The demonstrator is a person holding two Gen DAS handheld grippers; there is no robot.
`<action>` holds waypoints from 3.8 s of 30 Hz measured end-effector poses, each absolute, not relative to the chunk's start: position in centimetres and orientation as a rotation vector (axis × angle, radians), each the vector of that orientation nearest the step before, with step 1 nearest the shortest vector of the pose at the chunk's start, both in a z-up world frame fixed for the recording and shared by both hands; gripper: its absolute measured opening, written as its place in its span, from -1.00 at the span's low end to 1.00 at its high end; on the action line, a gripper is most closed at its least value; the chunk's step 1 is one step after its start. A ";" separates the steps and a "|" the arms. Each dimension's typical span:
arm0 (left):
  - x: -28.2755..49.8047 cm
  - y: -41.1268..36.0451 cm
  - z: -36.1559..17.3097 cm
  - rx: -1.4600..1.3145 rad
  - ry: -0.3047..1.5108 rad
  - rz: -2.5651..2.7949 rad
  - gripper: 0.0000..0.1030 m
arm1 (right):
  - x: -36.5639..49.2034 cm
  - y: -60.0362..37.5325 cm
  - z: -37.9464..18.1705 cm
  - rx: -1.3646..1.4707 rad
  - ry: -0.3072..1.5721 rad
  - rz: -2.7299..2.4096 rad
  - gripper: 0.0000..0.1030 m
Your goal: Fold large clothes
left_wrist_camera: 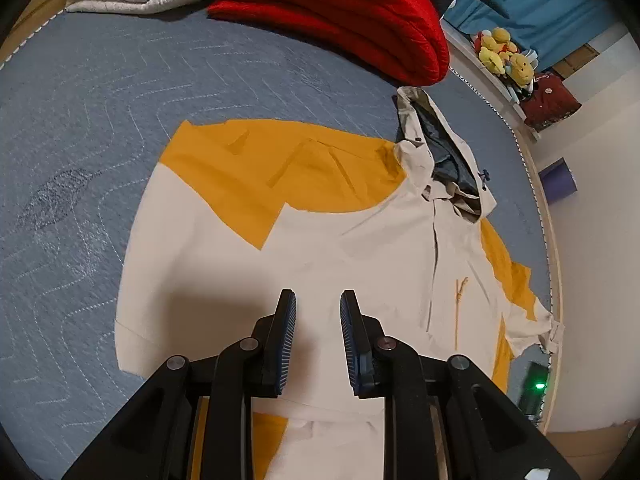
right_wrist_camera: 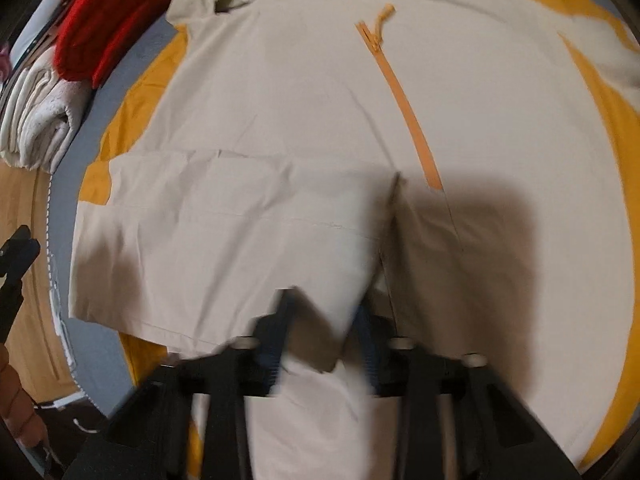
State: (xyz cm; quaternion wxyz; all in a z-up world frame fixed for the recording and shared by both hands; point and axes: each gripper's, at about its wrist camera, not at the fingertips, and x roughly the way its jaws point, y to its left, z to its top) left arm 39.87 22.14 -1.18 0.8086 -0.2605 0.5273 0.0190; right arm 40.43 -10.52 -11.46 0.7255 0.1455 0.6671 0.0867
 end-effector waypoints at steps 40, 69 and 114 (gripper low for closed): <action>41.9 19.5 -10.4 -0.292 1.328 0.063 -0.60 | 50.3 -31.6 -4.9 0.288 1.075 -0.184 -0.73; 39.7 12.8 -3.7 -0.148 1.165 -0.073 -0.61 | 45.5 -39.6 1.1 0.229 0.929 -0.146 -0.44; 41.4 7.7 -5.5 -0.048 1.172 -0.139 -0.61 | 47.1 -76.9 -12.4 0.846 0.808 -0.524 -0.54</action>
